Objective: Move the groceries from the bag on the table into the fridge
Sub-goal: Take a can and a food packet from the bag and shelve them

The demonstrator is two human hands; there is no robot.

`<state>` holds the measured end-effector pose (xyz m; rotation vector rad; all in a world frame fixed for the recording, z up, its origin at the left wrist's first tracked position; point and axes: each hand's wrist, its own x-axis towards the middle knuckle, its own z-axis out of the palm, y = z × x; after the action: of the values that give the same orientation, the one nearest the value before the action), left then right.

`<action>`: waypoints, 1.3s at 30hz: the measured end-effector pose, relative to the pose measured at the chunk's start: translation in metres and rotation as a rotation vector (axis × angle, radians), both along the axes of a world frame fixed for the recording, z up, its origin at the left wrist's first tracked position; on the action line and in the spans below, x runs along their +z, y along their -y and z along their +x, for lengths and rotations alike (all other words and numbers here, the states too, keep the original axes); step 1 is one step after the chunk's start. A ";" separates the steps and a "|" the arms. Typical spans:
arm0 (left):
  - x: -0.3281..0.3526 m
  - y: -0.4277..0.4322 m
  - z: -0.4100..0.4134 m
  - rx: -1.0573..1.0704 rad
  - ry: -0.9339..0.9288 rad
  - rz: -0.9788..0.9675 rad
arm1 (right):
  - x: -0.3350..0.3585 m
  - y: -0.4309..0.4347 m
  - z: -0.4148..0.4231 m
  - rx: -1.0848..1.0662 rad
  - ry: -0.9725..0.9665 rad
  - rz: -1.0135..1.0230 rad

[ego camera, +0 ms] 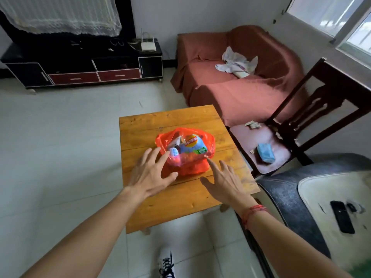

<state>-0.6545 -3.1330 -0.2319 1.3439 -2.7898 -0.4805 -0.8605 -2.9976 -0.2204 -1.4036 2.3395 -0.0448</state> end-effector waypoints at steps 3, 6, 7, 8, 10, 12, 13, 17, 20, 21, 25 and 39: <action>-0.010 0.030 -0.016 -0.004 0.001 0.021 | -0.007 0.034 -0.015 0.009 -0.005 0.007; -0.020 0.056 -0.032 0.006 0.000 0.052 | -0.017 0.065 -0.030 0.025 -0.015 0.009; -0.024 0.063 -0.036 0.012 0.007 0.059 | -0.020 0.074 -0.035 0.029 -0.014 0.013; -0.028 0.070 -0.041 0.018 0.012 0.066 | -0.023 0.083 -0.040 0.035 -0.011 0.019; -0.035 0.080 -0.048 0.034 0.012 0.078 | -0.030 0.098 -0.049 0.049 -0.002 0.023; -0.040 0.086 -0.056 0.054 0.009 0.085 | -0.036 0.111 -0.058 0.063 0.004 0.015; -0.043 0.088 -0.059 0.062 0.012 0.091 | -0.038 0.116 -0.062 0.070 0.009 0.021; -0.052 0.094 -0.069 0.091 0.031 0.106 | -0.043 0.132 -0.076 0.089 0.027 0.037; -0.060 0.102 -0.079 0.119 -0.014 0.110 | -0.047 0.145 -0.088 0.091 0.044 0.039; -0.064 0.103 -0.084 0.137 -0.043 0.130 | -0.049 0.149 -0.091 0.095 0.048 0.040; -0.084 0.109 -0.109 0.251 -0.188 0.302 | -0.065 0.174 -0.105 0.051 0.131 0.032; -0.180 0.156 -0.160 0.687 -0.174 0.542 | -0.165 0.296 -0.111 -0.129 0.451 0.015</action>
<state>-0.8145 -3.2891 -0.4122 2.0843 -1.9274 -1.2629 -0.9718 -3.2934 -0.3852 -1.0948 2.0405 -0.3433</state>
